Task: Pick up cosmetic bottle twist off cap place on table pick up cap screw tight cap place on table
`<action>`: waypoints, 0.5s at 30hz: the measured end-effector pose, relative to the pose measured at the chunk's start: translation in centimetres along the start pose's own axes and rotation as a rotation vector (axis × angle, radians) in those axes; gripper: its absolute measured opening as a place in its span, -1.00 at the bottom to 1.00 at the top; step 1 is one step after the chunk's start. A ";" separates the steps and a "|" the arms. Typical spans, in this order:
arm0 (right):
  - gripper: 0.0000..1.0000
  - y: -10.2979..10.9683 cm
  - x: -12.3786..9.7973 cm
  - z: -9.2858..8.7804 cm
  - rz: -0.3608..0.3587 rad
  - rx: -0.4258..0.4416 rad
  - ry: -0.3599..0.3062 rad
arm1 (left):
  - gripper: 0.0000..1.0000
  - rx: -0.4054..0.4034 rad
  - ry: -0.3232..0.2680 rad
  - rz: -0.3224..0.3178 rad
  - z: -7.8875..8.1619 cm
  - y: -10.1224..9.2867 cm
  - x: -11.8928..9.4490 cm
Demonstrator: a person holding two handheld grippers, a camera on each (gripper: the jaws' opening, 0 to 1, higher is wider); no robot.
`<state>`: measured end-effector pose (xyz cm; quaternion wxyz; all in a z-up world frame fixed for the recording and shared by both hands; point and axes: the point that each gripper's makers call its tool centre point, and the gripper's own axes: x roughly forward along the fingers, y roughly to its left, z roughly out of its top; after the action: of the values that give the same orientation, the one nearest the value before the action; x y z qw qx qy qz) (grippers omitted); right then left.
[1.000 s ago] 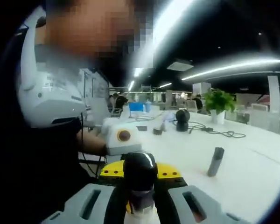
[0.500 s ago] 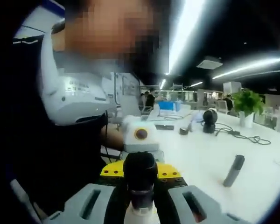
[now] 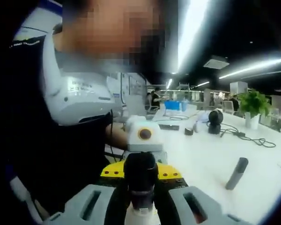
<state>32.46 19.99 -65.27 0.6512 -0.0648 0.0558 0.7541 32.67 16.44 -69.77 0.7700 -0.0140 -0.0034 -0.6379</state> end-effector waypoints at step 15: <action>-0.14 -3.2 -3.0 2.1 -0.250 0.066 -0.192 | -0.74 0.003 0.003 0.058 0.0 0.8 0.3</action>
<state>36.04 17.84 -62.67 0.7441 0.0226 0.0094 0.6676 33.46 16.29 -69.75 0.7882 -0.0119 -0.0027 -0.6153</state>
